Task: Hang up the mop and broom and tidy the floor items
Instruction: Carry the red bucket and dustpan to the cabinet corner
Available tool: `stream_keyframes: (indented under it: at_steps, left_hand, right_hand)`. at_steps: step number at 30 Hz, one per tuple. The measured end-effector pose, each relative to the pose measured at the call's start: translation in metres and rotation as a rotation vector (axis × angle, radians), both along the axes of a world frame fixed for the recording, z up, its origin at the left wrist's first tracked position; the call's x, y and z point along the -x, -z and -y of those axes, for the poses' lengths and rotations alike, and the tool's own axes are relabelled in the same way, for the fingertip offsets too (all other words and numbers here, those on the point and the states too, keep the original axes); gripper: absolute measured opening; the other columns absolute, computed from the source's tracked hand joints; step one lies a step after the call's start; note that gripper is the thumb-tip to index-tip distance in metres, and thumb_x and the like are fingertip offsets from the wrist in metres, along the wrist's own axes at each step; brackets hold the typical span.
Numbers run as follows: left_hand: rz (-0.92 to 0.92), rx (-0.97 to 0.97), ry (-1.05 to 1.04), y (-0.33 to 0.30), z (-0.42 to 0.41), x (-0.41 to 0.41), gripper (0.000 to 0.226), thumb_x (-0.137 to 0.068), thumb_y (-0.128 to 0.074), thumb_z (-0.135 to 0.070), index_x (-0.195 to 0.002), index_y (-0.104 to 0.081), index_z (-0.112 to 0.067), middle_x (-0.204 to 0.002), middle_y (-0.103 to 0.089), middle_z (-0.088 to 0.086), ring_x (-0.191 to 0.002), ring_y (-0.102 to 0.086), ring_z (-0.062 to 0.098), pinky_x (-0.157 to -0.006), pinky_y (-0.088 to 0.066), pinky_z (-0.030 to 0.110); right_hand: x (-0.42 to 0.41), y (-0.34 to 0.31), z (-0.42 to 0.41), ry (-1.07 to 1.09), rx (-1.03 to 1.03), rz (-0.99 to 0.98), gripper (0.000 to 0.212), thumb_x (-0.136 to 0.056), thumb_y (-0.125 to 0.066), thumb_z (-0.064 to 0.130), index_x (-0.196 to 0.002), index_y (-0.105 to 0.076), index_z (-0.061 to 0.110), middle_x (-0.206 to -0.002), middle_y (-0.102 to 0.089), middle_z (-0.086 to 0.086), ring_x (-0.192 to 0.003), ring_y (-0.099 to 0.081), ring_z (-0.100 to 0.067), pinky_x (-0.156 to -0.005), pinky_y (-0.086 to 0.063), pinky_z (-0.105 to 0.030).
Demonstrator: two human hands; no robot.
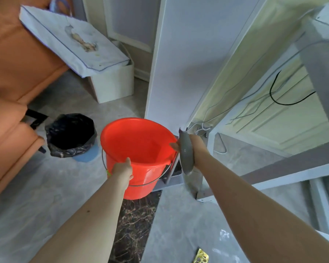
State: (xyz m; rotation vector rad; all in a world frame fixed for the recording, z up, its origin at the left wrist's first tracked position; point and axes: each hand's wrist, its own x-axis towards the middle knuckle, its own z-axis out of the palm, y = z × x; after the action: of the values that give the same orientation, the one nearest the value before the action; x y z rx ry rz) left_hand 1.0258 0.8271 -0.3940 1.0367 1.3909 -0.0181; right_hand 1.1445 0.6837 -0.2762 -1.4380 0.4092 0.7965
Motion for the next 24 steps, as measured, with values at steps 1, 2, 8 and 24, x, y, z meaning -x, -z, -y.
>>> stream_keyframes:
  at_steps: [1, 2, 8, 24]
  left_hand:
    - [-0.004, 0.007, 0.011, 0.001, -0.002, -0.012, 0.05, -0.098, -0.046, -0.034, -0.136, -0.041, -0.002, -0.117, -0.055, 0.015, -0.11, -0.062, 0.035, -0.079, -0.052, 0.039]
    - [-0.009, 0.008, 0.017, 0.002, -0.004, -0.023, 0.05, -0.098, -0.046, -0.034, -0.135, -0.042, -0.001, -0.114, -0.055, 0.015, -0.11, -0.063, 0.035, -0.08, -0.052, 0.039]
    - [-0.053, 0.013, 0.05, 0.017, -0.009, -0.095, 0.05, -0.098, -0.046, -0.036, -0.128, -0.047, 0.004, -0.084, -0.05, 0.011, -0.08, -0.058, 0.028, -0.085, -0.055, 0.04]
    - [-0.137, -0.055, 0.039, 0.086, -0.013, -0.201, 0.059, -0.089, -0.061, -0.038, -0.134, -0.044, -0.003, -0.106, -0.06, 0.016, -0.1, -0.061, 0.037, -0.096, -0.051, 0.05]
  right_hand:
    - [-0.01, 0.002, -0.002, 0.073, -0.055, -0.02, 0.033, -0.092, -0.047, 0.001, -0.059, -0.047, 0.005, -0.031, -0.048, -0.001, -0.03, -0.056, -0.016, -0.035, -0.048, -0.017]
    - [-0.017, 0.006, -0.004, 0.12, -0.088, -0.022, 0.038, -0.094, -0.042, 0.002, -0.056, -0.046, 0.006, -0.029, -0.046, -0.001, -0.028, -0.055, -0.014, -0.035, -0.048, -0.016]
    - [-0.074, 0.021, -0.006, 0.243, -0.154, -0.028, 0.062, -0.089, -0.036, 0.011, -0.028, -0.042, 0.019, -0.028, -0.041, 0.004, -0.024, -0.041, -0.01, -0.032, -0.031, -0.01]
    - [-0.19, 0.074, -0.001, 0.373, 0.067, 0.17, 0.032, -0.091, -0.044, 0.005, -0.061, -0.052, 0.013, -0.055, -0.051, 0.001, -0.05, -0.049, -0.014, -0.043, -0.043, -0.022]
